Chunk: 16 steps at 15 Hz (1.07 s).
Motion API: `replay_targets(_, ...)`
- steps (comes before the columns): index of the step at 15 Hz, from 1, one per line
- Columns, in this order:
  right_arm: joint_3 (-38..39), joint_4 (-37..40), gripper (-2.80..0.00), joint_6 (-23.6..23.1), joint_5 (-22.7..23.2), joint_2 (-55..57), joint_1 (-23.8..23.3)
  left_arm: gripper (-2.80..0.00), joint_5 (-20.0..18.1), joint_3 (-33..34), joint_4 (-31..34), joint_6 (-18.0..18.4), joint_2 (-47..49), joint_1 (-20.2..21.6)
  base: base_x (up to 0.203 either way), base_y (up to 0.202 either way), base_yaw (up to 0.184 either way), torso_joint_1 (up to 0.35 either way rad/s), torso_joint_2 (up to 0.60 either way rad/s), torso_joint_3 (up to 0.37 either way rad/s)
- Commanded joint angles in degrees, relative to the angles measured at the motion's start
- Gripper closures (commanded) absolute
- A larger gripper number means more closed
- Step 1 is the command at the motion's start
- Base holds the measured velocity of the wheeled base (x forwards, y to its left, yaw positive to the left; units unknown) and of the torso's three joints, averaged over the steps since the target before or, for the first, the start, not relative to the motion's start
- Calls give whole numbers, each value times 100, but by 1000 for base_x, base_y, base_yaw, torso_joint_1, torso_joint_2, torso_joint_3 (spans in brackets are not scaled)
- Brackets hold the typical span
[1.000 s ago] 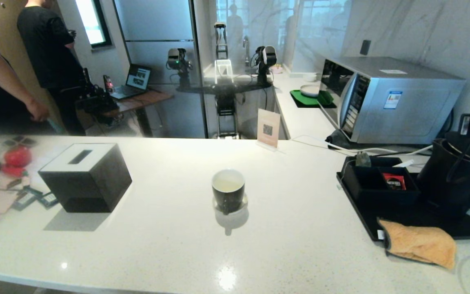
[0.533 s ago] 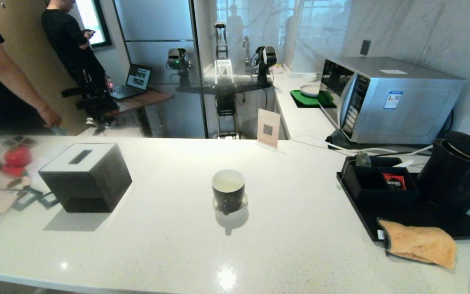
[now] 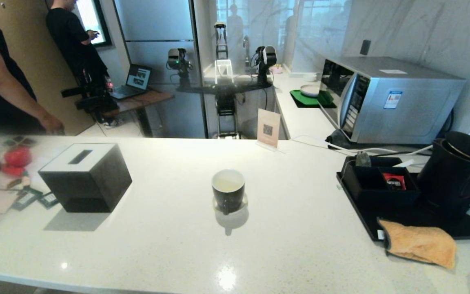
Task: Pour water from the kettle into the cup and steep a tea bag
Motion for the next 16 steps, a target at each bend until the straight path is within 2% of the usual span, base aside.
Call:
replay_targets(1,-214,24,0,17,14,210,-5,0,0,0,0,-1,6,0,0,0,0,0,0,0)
replay_targets(5,-703,533,0,54,26,390,-5,0,0,0,0,-1,6,0,0,0,0,0,0,0)
replay_targets(16,-671,798,0,230,114,714,4,0,0,0,0,-8,6,0,0,0,0,0,0,0)
